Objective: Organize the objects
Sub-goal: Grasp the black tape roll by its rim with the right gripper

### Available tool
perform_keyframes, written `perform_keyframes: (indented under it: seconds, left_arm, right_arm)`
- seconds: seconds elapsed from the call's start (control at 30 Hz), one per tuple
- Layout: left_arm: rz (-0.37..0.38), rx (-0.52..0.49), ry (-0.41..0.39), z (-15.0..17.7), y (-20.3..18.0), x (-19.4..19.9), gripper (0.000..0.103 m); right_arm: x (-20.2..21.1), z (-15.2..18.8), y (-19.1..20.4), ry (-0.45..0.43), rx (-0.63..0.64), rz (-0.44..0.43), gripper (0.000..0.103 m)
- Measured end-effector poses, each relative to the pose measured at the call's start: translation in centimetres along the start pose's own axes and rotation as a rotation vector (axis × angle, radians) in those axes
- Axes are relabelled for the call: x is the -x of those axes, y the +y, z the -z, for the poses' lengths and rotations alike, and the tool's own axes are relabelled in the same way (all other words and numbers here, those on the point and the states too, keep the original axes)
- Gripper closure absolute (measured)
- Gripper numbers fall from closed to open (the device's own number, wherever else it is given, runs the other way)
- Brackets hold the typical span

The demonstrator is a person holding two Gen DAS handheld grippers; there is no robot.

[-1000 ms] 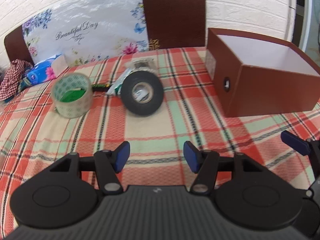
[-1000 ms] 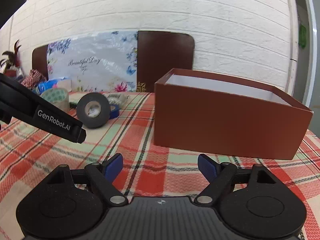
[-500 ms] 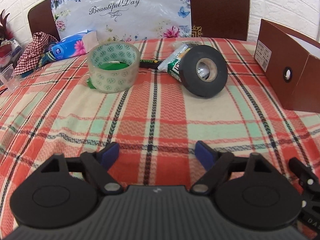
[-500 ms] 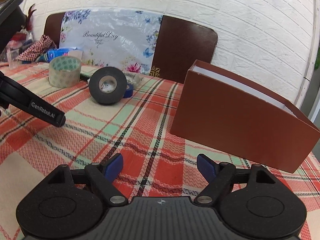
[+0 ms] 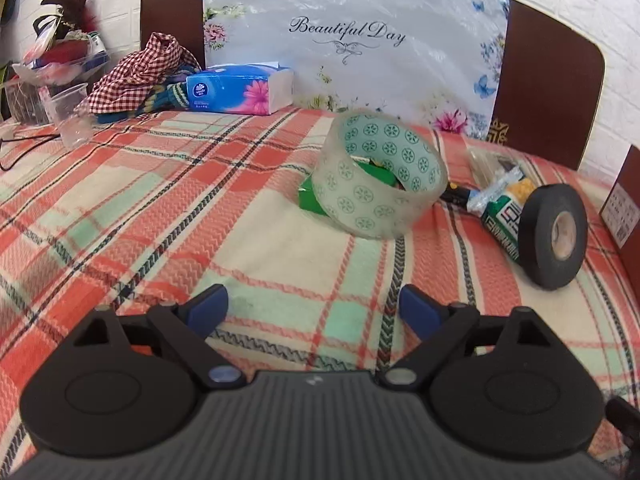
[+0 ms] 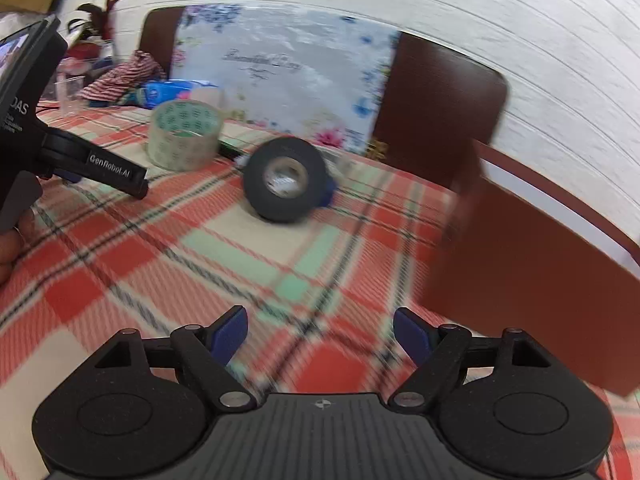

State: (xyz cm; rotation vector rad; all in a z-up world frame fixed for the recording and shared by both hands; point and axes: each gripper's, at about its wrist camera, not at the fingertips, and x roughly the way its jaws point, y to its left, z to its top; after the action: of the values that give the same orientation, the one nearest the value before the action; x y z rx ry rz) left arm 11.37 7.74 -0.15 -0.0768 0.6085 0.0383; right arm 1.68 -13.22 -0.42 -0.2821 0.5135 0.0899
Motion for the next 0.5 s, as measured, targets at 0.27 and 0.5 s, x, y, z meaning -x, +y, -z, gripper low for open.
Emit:
perform_keyframes:
  seconds: [0.27,0.5]
  left_arm:
    - [0.014,-0.012,-0.005,0.2,-0.4,-0.1,0.007]
    - [0.012,-0.024,0.000,0.2,-0.5,-0.3,0.005]
  right_arm:
    - [-9.2,-6.5,1.7,-0.055,-0.023,0.001,0.019]
    - [-8.9,-6.1,2.1,-0.008,-0.053,-0.124,0.081]
